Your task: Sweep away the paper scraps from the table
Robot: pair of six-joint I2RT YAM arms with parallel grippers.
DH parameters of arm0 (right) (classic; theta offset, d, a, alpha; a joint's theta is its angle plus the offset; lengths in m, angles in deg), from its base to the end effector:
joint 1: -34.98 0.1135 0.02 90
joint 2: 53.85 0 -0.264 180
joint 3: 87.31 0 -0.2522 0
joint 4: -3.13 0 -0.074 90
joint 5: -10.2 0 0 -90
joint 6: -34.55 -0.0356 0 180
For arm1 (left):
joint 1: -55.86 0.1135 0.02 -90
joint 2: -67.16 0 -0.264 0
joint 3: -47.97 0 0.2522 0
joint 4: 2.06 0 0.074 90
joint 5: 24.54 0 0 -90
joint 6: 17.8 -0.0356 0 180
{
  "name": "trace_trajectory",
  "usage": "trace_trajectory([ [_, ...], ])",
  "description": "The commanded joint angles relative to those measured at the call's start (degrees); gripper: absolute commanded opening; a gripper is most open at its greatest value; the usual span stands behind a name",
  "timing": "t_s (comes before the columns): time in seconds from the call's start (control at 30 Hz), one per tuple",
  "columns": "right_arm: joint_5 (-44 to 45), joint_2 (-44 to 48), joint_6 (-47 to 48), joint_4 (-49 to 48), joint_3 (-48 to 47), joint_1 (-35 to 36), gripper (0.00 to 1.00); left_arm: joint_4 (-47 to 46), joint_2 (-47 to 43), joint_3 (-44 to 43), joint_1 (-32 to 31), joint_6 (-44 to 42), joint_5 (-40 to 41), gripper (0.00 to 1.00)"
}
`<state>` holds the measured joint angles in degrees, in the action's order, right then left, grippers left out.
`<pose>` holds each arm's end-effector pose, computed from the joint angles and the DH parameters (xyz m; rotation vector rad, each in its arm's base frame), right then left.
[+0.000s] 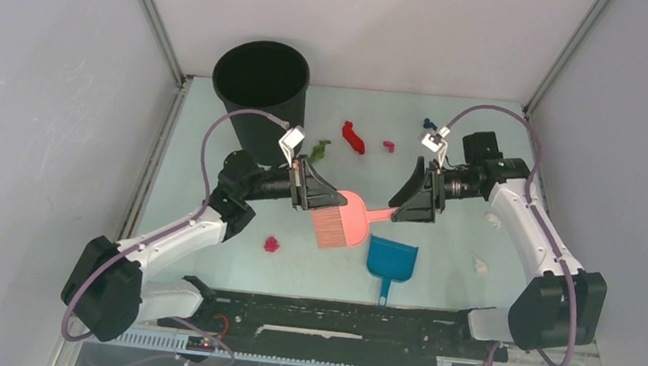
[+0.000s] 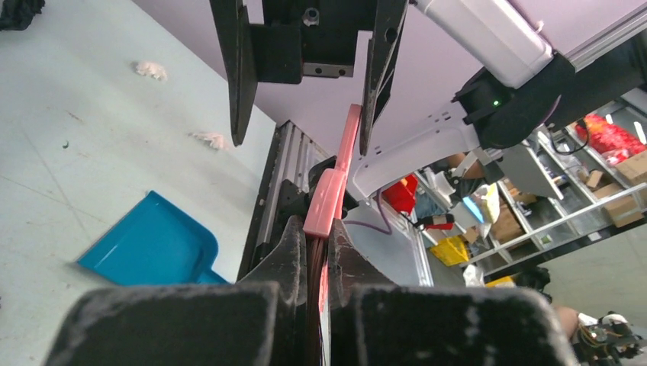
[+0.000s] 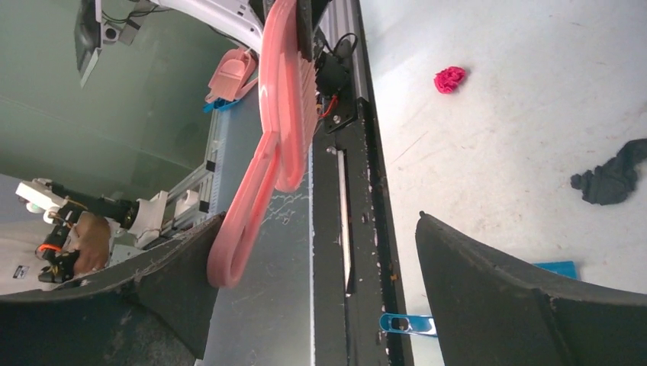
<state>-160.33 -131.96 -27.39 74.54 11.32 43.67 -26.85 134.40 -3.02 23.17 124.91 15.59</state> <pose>0.2390 0.0720 0.3121 -0.9599 1.8314 1.6376 0.2006 -0.1611 0.3008 0.5570 1.6787 -1.7575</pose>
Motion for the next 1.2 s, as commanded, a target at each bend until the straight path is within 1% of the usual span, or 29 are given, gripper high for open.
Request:
trace_trajectory([
  [0.0,-1.6,0.6,-2.7,-3.1,0.1,2.7,0.91,-6.7,0.5,-0.4,1.0,4.3,-1.5,0.0],
  [0.07,-0.9,1.0,-3.3,-3.8,0.1,3.8,0.77,-6.0,1.3,-0.7,1.4,4.5,-1.5,0.0],
  [0.13,-0.3,1.6,-8.3,-7.1,0.8,4.6,0.75,-5.9,2.3,-1.0,1.5,4.9,-1.7,0.0],
  [0.23,1.9,4.5,-18.4,-18.0,4.5,4.6,0.74,-5.0,2.9,-1.3,1.6,4.7,-1.5,0.0],
  [0.3,3.8,6.5,-23.2,-23.7,6.5,4.6,0.71,-3.8,2.9,-1.3,1.9,4.2,-0.8,0.0],
  [0.37,4.4,7.7,-25.6,-26.4,7.3,4.7,0.65,-2.6,2.8,-1.4,2.1,3.6,-0.3,0.0],
  [0.43,5.2,8.3,-26.6,-26.9,7.6,4.8,0.61,-1.6,2.8,-1.5,2.1,2.9,0.0,0.0],
  [0.53,6.3,9.1,-28.4,-28.8,8.1,4.4,0.6,-0.5,2.9,-1.7,2.1,2.4,0.3,0.0],
  [0.57,6.3,9.5,-29.8,-30.1,8.6,4.3,0.57,-0.2,3.1,-1.7,2.1,2.4,0.3,0.0],
  [0.63,6.5,10.1,-31.6,-31.8,9.1,4.4,0.55,0.2,3.3,-1.7,2.1,2.3,0.6,0.0],
  [0.7,6.6,10.1,-31.9,-31.9,9.2,4.6,0.54,0.4,3.3,-1.7,2.1,2.3,0.9,0.0],
  [0.73,6.7,10.1,-31.9,-31.8,9.2,4.7,0.51,0.5,3.1,-1.7,2.2,2.2,1.2,0.0],
  [0.9,7.7,10.3,-32.1,-31.4,9.1,4.8,0.44,1.3,2.9,-1.6,2.4,1.6,2.1,0.0],
  [1.17,7.5,9.1,-31.3,-30.1,9.2,5.4,0.43,1.7,1.6,-1.2,2.9,0.5,2.8,0.0],
])
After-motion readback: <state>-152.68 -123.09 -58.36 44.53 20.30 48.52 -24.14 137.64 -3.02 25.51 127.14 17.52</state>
